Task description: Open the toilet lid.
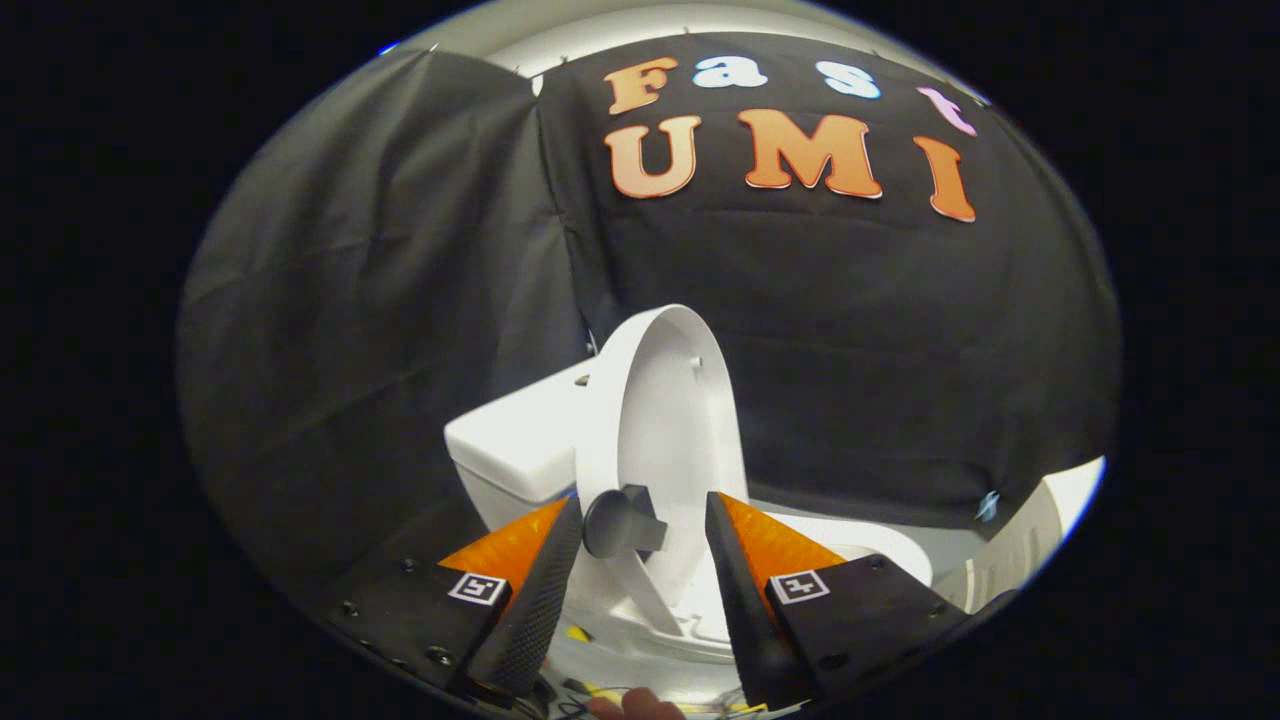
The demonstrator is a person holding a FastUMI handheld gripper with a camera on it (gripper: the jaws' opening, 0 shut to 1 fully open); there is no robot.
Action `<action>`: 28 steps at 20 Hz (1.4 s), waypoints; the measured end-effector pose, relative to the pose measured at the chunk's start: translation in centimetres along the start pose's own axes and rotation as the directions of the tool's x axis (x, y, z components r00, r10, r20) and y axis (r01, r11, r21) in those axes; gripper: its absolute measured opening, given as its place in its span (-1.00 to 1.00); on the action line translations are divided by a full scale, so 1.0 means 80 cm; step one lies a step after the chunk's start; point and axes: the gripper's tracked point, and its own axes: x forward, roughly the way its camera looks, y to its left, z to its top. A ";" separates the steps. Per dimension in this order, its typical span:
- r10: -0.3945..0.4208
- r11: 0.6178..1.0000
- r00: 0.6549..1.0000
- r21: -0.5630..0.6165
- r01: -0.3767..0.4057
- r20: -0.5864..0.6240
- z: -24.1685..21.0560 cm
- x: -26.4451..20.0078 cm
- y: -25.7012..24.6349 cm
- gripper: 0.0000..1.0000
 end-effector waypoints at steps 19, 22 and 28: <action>-0.146 0.986 0.962 0.115 0.122 0.230 0.087 -0.190 -0.316 0.62; -0.209 0.976 0.948 0.113 0.187 0.239 0.075 -0.231 -0.367 0.57; -0.293 0.956 0.907 0.074 0.284 0.304 0.055 -0.302 -0.431 0.55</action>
